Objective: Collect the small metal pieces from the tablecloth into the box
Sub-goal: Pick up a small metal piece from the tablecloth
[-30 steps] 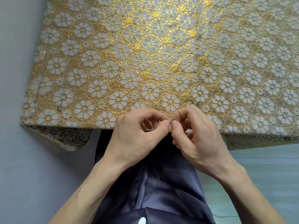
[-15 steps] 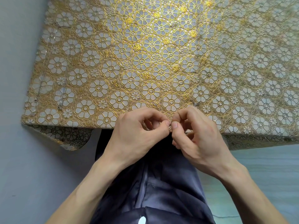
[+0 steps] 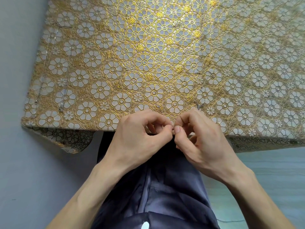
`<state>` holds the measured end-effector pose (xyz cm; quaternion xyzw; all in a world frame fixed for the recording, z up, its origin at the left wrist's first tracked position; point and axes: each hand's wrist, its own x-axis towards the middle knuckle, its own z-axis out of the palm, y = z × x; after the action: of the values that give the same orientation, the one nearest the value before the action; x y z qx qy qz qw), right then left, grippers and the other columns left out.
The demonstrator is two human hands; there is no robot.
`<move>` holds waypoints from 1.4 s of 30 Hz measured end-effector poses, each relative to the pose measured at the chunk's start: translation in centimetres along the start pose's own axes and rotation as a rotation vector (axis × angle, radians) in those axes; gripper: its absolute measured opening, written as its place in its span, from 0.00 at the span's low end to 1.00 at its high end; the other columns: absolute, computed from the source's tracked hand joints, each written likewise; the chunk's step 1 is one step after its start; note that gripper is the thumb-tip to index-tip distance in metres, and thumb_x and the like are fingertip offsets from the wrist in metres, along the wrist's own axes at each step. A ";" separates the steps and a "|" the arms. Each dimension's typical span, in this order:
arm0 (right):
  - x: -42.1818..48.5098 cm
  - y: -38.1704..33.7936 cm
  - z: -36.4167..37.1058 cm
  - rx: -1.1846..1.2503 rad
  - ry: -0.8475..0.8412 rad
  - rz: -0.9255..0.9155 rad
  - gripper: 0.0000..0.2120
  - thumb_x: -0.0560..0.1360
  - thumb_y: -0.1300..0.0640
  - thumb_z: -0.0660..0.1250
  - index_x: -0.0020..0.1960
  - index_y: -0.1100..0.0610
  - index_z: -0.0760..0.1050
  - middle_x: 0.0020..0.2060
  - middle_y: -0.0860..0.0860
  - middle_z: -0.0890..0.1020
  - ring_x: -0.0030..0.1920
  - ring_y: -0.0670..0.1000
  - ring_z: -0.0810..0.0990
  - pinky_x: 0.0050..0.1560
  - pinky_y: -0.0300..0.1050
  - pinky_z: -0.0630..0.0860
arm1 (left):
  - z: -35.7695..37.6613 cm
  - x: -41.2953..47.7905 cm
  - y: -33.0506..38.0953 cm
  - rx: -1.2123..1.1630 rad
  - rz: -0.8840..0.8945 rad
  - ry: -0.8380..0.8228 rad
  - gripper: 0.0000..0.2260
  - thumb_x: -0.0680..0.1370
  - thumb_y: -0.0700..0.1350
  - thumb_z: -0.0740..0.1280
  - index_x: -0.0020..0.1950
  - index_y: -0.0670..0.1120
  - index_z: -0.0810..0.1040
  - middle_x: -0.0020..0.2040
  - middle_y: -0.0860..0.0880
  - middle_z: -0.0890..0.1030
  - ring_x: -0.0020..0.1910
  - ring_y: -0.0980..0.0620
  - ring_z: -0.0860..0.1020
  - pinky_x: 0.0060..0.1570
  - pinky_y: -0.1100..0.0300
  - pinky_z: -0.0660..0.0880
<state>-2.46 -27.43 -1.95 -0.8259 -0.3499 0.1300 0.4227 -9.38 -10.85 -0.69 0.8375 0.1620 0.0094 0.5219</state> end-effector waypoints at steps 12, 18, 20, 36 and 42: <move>0.0 0.0 0.0 0.035 -0.011 0.022 0.02 0.78 0.54 0.62 0.47 0.51 0.70 0.40 0.41 0.72 0.38 0.44 0.76 0.37 0.31 0.70 | -0.3 -0.1 0.1 -0.022 -0.021 -0.029 0.03 0.72 0.51 0.71 0.40 0.55 0.83 0.36 0.56 0.81 0.38 0.55 0.79 0.40 0.72 0.70; 0.0 -0.1 0.0 0.015 -0.009 0.014 0.02 0.78 0.54 0.62 0.47 0.52 0.71 0.39 0.44 0.73 0.38 0.45 0.75 0.37 0.33 0.71 | -0.2 0.0 0.2 -0.016 -0.029 -0.025 0.02 0.70 0.51 0.72 0.39 0.54 0.84 0.33 0.58 0.79 0.35 0.57 0.78 0.38 0.73 0.69; 0.0 -0.1 0.0 0.016 -0.011 0.018 0.02 0.78 0.54 0.62 0.47 0.51 0.70 0.40 0.43 0.73 0.38 0.44 0.75 0.37 0.33 0.71 | -0.1 -0.1 0.2 -0.019 -0.042 -0.023 0.02 0.70 0.51 0.72 0.39 0.55 0.84 0.33 0.57 0.79 0.34 0.58 0.77 0.37 0.72 0.69; -0.5 -2.1 1.0 0.471 0.109 0.442 0.05 0.79 0.54 0.66 0.44 0.50 0.74 0.29 0.48 0.77 0.27 0.48 0.80 0.28 0.44 0.78 | 0.9 -0.3 0.4 -0.158 -0.095 0.113 0.03 0.73 0.51 0.71 0.42 0.54 0.83 0.31 0.60 0.75 0.27 0.63 0.71 0.31 0.74 0.63; -0.7 -1.9 0.6 0.468 0.134 0.456 0.09 0.81 0.59 0.65 0.44 0.50 0.73 0.27 0.51 0.79 0.25 0.49 0.79 0.28 0.41 0.77 | 0.4 -0.4 0.1 -0.086 -0.102 0.071 0.03 0.71 0.53 0.71 0.39 0.56 0.82 0.31 0.59 0.76 0.29 0.60 0.72 0.32 0.72 0.65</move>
<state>-4.17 -26.84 -0.88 -0.7703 -0.0880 0.2436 0.5827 -9.62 -11.35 -0.71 0.8039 0.2223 0.0192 0.5513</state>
